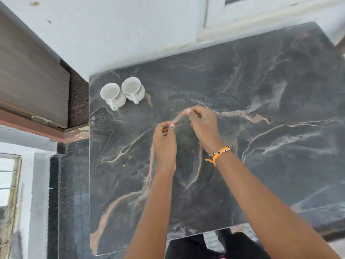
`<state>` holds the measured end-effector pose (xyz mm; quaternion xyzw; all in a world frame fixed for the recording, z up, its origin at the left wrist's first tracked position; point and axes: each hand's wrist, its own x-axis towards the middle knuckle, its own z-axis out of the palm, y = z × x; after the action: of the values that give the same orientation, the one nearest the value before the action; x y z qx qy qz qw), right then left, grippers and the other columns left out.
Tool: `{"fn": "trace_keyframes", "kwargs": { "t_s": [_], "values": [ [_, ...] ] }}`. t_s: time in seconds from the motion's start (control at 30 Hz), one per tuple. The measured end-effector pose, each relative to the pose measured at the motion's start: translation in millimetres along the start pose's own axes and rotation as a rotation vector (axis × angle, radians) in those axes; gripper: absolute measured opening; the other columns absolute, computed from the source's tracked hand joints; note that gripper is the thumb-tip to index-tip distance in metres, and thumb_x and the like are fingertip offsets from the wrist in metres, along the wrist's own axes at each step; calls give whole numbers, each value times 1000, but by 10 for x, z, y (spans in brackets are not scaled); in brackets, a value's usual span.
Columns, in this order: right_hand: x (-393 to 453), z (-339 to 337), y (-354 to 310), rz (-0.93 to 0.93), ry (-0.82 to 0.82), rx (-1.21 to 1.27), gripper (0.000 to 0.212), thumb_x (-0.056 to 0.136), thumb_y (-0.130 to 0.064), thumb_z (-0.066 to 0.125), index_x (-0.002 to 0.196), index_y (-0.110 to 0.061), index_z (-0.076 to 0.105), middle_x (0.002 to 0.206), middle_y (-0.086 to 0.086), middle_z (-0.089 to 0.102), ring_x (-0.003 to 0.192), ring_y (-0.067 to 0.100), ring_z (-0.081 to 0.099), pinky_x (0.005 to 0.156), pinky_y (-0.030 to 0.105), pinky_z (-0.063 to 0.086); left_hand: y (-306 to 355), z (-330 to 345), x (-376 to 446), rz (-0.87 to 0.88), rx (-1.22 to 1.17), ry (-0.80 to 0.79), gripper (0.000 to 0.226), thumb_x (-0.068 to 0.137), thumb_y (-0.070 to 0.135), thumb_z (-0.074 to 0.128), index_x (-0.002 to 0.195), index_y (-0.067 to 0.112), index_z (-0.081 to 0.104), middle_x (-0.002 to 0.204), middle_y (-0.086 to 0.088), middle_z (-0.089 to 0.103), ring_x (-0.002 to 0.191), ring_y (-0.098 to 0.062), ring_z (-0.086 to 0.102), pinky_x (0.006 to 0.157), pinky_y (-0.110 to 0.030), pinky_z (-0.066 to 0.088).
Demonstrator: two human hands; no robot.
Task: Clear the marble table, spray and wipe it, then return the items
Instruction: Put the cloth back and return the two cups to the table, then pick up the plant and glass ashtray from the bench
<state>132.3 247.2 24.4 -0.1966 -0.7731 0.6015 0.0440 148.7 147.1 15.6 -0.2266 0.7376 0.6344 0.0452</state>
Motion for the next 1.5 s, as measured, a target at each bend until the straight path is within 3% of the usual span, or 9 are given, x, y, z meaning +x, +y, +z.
{"fn": "trace_keyframes", "kwargs": {
  "t_s": [0.23,0.5,0.7,0.97,1.07,1.13,1.23,1.37,1.5],
  "values": [
    [-523,-1890,328,59,166,88,21,90,-11,52,83,-15,71,79,-15,63,76,3,53,88,39,49,61,1330,-1261,110,28,-283,17,92,13,52,85,24,62,73,9,55,60,0,48,62,-16,43],
    [-842,-3935,830,123,442,216,21,89,-13,52,79,-19,69,71,-13,60,62,5,50,57,10,42,138,2982,-2482,127,52,-644,18,92,11,51,84,24,61,81,4,54,60,-3,49,65,-18,42],
    [-625,-5118,1235,192,623,323,27,89,-23,56,64,-26,65,71,-3,61,52,2,46,55,16,39,221,4288,-2853,173,94,-860,18,92,11,51,85,23,61,74,5,52,64,-7,49,65,-19,42],
    [-222,-6488,1928,326,770,291,26,87,-11,53,72,-23,70,58,-12,52,57,5,44,54,13,38,74,5905,-3090,169,366,-1072,16,92,16,50,101,12,63,87,2,58,78,-12,54,75,-27,45],
    [-36,-6936,2288,382,790,288,27,86,-10,52,71,-25,69,71,-5,59,59,6,45,57,14,41,-62,6350,-3121,156,471,-1111,15,92,21,50,101,15,62,91,1,59,86,-17,57,79,-31,46],
    [188,-7330,2643,432,799,292,27,84,-10,53,69,-25,69,76,1,60,57,5,46,57,15,42,-186,6745,-3119,135,513,-1111,12,92,21,50,96,18,61,85,4,57,81,-14,55,70,-25,45],
    [541,-7876,3277,542,800,272,25,82,-7,51,72,-20,70,77,9,58,55,9,45,61,25,41,-408,7311,-3133,98,584,-1068,11,92,20,49,95,18,59,82,8,55,75,-8,52,61,-20,38],
    [955,-8548,4075,720,786,254,23,83,-4,46,82,-7,69,69,9,57,54,13,44,58,30,37,-784,8097,-3231,38,709,-956,7,92,18,50,91,25,52,83,14,52,80,-7,53,65,-22,39],
    [1374,-9056,4671,805,767,243,28,80,-7,48,65,-22,65,55,-1,53,49,11,46,52,25,37,-1179,8809,-3292,-31,870,-982,32,89,10,52,120,13,49,101,3,53,99,-19,54,69,-15,39]
  ]
}}
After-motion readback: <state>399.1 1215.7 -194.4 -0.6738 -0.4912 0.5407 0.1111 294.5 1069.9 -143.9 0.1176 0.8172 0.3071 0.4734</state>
